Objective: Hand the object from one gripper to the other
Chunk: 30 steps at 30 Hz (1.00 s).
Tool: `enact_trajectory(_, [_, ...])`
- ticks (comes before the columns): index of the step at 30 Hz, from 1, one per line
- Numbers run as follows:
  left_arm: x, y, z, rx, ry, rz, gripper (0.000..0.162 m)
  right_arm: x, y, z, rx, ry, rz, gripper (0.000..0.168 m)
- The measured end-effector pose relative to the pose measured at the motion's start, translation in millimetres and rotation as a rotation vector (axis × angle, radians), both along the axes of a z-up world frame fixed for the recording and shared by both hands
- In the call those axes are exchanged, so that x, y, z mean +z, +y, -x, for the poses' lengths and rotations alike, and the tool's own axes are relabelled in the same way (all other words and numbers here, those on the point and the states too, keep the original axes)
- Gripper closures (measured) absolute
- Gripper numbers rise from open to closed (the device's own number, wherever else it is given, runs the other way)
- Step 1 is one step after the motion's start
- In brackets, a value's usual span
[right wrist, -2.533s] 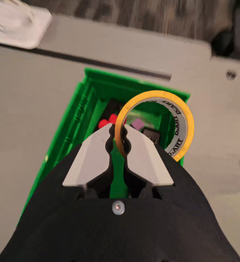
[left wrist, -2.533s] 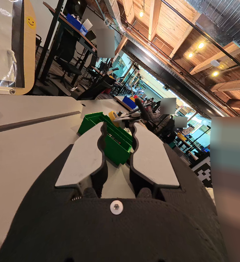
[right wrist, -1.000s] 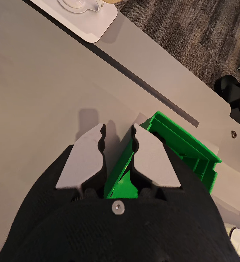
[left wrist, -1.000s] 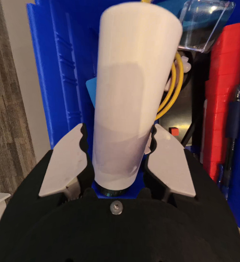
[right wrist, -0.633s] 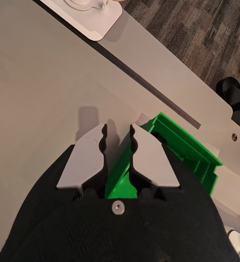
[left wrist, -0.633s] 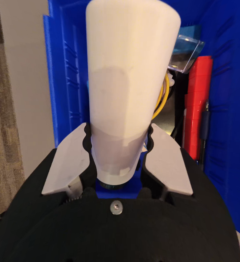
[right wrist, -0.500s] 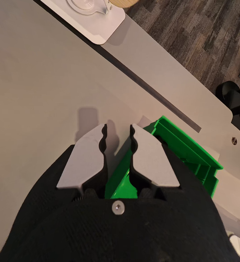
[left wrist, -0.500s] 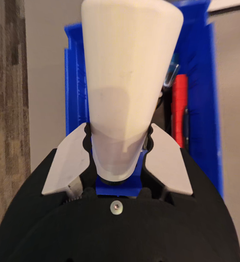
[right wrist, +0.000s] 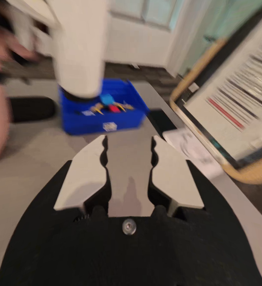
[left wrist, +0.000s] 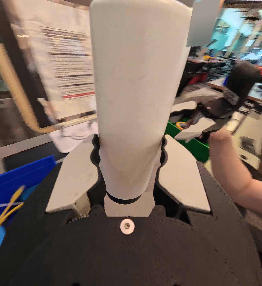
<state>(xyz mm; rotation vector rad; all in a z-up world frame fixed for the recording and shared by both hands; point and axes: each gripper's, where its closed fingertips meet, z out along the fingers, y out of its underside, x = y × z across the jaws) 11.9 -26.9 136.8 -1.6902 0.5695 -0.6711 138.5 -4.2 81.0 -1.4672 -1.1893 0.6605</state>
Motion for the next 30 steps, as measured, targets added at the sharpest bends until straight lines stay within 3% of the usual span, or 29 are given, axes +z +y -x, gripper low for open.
enact_trajectory(1, [0,-4,-13,-0.056,-0.006,0.002,0.085,10,-17,16,0.099,0.093,0.026,0.099])
enact_trajectory(4, [1,-16,-46,-0.188,-0.012,0.002,0.085,23,-47,45,0.288,0.288,0.172,0.082])
enact_trajectory(7, [-1,-23,-68,-0.255,-0.005,0.007,0.085,13,-48,62,0.306,0.313,0.227,0.075])
enact_trajectory(14, [-12,-24,-91,-0.298,0.076,-0.048,0.084,7,-48,75,0.283,0.322,0.101,0.084])
enact_trajectory(21, [1,-47,-91,-0.404,-0.037,-0.043,0.067,19,-28,58,0.005,0.204,-0.468,0.086])
enact_trajectory(26, [5,-83,-93,-0.536,-0.045,-0.009,0.064,42,-14,24,-0.249,0.055,-0.865,0.086])
enact_trajectory(30, [14,-107,-94,-0.595,-0.072,-0.005,0.062,55,-15,1,-0.333,-0.021,-1.15,0.085])
